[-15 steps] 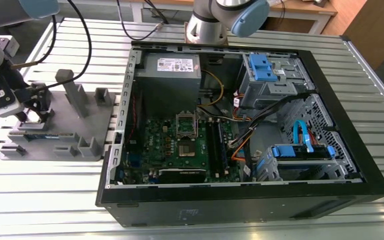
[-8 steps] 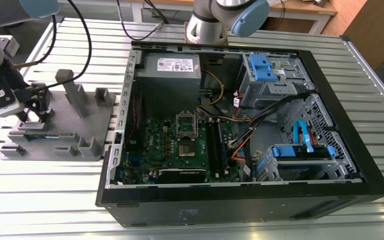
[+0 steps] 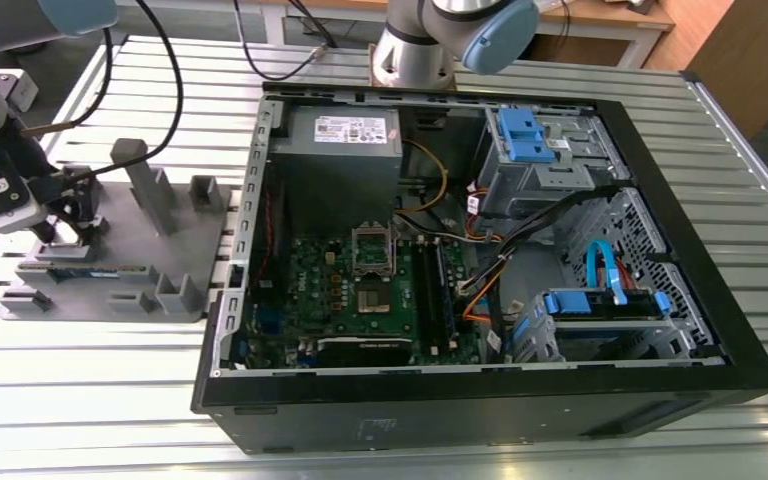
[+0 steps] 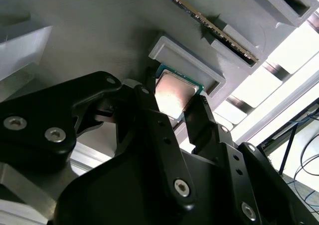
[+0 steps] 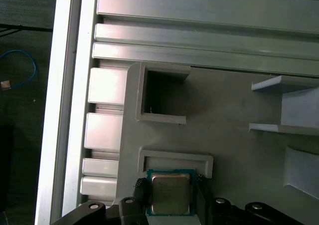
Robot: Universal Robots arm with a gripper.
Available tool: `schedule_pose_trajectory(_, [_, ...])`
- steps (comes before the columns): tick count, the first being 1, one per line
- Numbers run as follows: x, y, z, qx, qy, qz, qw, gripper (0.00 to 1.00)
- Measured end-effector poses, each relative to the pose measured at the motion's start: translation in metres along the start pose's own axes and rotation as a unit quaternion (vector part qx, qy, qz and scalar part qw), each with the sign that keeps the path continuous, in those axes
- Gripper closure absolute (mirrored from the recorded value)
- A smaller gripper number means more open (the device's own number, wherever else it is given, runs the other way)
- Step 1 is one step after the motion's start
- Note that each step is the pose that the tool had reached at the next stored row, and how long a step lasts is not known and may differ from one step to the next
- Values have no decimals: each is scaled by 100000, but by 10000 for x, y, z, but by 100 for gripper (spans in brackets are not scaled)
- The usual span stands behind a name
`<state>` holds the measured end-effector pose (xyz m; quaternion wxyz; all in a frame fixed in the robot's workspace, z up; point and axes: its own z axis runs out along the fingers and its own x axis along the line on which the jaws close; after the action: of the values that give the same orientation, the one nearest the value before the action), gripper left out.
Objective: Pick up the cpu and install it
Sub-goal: 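Pick up the cpu and move it towards the insertion slot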
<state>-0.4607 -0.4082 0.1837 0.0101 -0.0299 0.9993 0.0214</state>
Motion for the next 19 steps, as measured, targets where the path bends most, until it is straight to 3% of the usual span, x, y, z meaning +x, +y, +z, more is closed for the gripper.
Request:
schedule_pose_trajectory(16, [-5,-1,18,-3,-5,1,100000,50])
schedule_pose_trajectory(18, [-6,-1,18,-4,-6,2,100000,49])
schedule_pose_trajectory(19, [-6,-1,18,-2,-1,1,100000,43])
